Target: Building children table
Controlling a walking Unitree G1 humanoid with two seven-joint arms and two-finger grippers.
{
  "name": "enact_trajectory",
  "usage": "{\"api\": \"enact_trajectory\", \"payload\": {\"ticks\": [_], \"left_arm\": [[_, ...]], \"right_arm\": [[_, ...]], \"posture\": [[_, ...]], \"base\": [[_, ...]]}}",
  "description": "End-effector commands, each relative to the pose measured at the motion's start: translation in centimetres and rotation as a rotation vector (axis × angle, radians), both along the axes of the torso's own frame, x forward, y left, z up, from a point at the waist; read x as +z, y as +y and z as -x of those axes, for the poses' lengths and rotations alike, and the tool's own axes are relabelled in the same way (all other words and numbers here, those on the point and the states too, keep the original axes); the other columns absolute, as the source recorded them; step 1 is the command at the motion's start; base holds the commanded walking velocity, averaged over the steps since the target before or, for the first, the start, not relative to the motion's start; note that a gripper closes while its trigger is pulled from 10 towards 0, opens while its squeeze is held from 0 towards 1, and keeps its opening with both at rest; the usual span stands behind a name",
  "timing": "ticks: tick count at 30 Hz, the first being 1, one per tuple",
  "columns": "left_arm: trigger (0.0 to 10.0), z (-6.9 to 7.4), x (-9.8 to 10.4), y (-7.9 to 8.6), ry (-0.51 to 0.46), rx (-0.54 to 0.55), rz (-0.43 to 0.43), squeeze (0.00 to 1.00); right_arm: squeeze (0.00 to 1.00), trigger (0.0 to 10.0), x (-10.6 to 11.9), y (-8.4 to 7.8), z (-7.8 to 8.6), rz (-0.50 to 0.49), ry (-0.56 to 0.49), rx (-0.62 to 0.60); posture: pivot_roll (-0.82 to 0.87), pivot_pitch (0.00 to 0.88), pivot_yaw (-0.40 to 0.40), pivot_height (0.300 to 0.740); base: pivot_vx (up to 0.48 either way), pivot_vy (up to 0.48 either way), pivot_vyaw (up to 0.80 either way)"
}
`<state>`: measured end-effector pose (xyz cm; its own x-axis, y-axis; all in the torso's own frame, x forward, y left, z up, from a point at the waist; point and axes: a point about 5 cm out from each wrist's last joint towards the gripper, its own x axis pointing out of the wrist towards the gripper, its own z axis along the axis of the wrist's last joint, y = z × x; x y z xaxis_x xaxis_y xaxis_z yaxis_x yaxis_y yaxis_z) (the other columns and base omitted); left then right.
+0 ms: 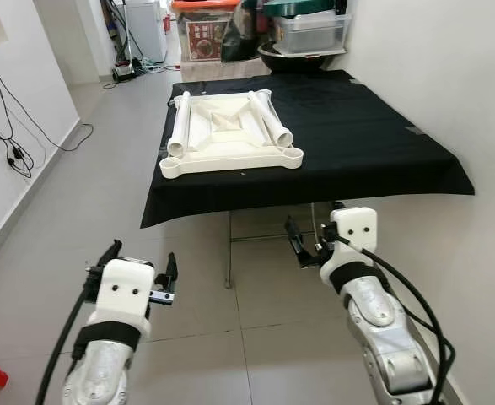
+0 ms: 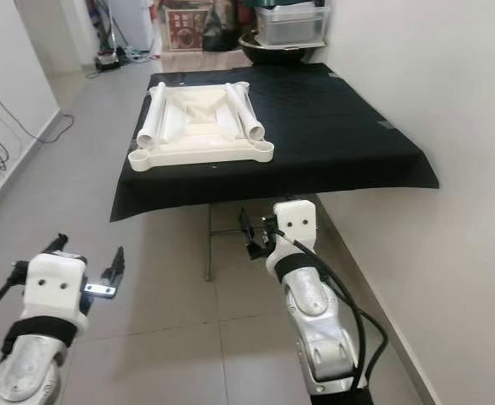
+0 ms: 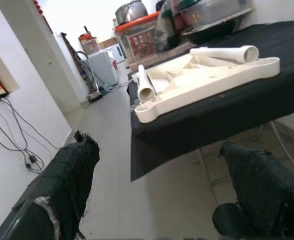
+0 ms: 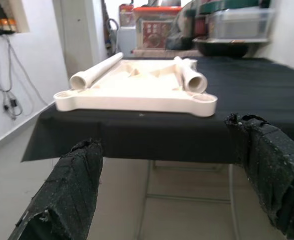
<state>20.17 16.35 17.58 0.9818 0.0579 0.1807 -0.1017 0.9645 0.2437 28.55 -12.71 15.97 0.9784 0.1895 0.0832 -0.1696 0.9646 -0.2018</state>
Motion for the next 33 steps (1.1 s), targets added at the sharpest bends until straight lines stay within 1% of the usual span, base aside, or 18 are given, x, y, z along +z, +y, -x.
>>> {"api": "enact_trajectory", "payload": {"ticks": [1,2,3,4,5,6,7,8,10,12,15,19,25,26,29,32,33], "left_arm": [[10.0,0.1,0.1,0.4,0.000,-0.001,-0.006,0.00],[10.0,0.1,0.2,0.7,-0.014,0.010,0.014,0.00],[10.0,-0.2,0.5,0.9,-0.036,0.026,0.061,0.00],[10.0,-0.2,0.5,0.9,-0.036,0.026,0.061,0.00],[10.0,-0.3,0.7,1.1,-0.050,0.037,0.093,0.00],[10.0,-0.3,0.7,1.1,-0.050,0.037,0.093,0.00],[10.0,-0.5,1.0,0.8,-0.067,0.031,0.110,0.00],[10.0,-0.5,1.0,0.8,-0.067,0.031,0.110,0.00],[10.0,-0.8,1.2,0.2,-0.079,0.016,0.133,0.00],[10.0,-0.9,1.2,0.1,-0.081,0.014,0.141,0.00],[10.0,-1.1,1.5,0.3,-0.087,0.012,0.154,0.00],[10.0,-1.5,1.8,0.5,-0.095,0.001,0.145,0.00],[10.0,-1.7,1.9,0.4,-0.103,-0.002,0.150,0.00],[10.0,-1.9,2.0,0.0,-0.105,-0.013,0.156,0.00],[10.0,-2.0,2.0,-0.4,-0.106,-0.023,0.160,0.00],[10.0,-2.1,1.9,-0.3,-0.105,-0.023,0.161,0.00],[10.0,-2.0,1.9,-0.1,-0.099,-0.015,0.163,0.00]], "right_arm": [[0.00,10.0,0.2,0.4,-0.2,-0.005,-0.012,0.012],[0.00,10.0,0.3,0.6,-0.2,-0.012,-0.020,0.015],[0.00,10.0,0.6,0.5,-0.4,-0.011,-0.030,0.018],[0.00,10.0,0.6,0.5,-0.4,-0.011,-0.030,0.018],[0.00,10.0,0.8,0.4,-0.5,-0.008,-0.036,0.019],[0.00,10.0,0.8,0.4,-0.5,-0.008,-0.036,0.019],[0.00,10.0,1.0,0.1,-0.6,-0.009,-0.035,0.013],[0.00,10.0,1.0,0.1,-0.6,-0.009,-0.035,0.013],[0.00,10.0,1.0,-0.4,-0.9,-0.018,-0.019,0.010],[0.00,10.0,0.9,-0.4,-1.1,-0.026,-0.010,0.008],[0.00,10.0,0.9,0.2,-1.1,-0.023,-0.012,0.025],[0.00,10.0,0.8,0.5,-1.2,-0.018,0.004,0.041],[0.00,10.0,0.4,0.2,-1.5,-0.025,0.033,0.035],[0.00,10.0,0.5,0.2,-1.7,-0.035,0.046,0.031],[0.00,10.0,0.4,0.1,-1.8,-0.055,0.064,0.041],[0.00,10.0,0.2,0.1,-1.9,-0.051,0.078,0.038],[0.00,10.0,0.1,0.0,-1.9,-0.069,0.093,0.034]], "posture": [[0.02,0.000,0.014,0.740],[0.02,0.000,0.014,0.740],[0.01,0.000,0.011,0.740],[0.01,0.000,0.011,0.740],[0.01,0.000,0.011,0.740],[0.01,0.000,0.011,0.740],[0.01,0.000,0.005,0.740],[0.01,0.000,0.005,0.740],[0.01,0.000,0.000,0.740],[0.01,0.000,0.000,0.740],[0.02,0.000,0.001,0.740],[0.02,0.000,0.000,0.740],[0.02,0.000,-0.005,0.740],[0.01,0.000,-0.003,0.740],[0.02,0.000,-0.002,0.740],[0.02,0.000,-0.002,0.740],[0.01,0.000,0.001,0.740]], "base": [[0.000,0.000,0.00],[0.247,0.000,0.00],[0.349,0.000,0.00],[0.349,0.000,0.00],[0.349,0.000,0.00],[0.349,0.000,0.00],[0.480,0.000,0.00],[0.480,0.000,0.00],[0.480,0.000,0.00],[0.480,0.000,0.00],[0.480,0.000,0.00],[0.480,0.000,0.00],[0.480,0.000,0.00],[0.480,0.000,0.00],[0.480,0.000,0.00],[0.480,0.000,0.00],[0.480,0.000,0.00]]}}
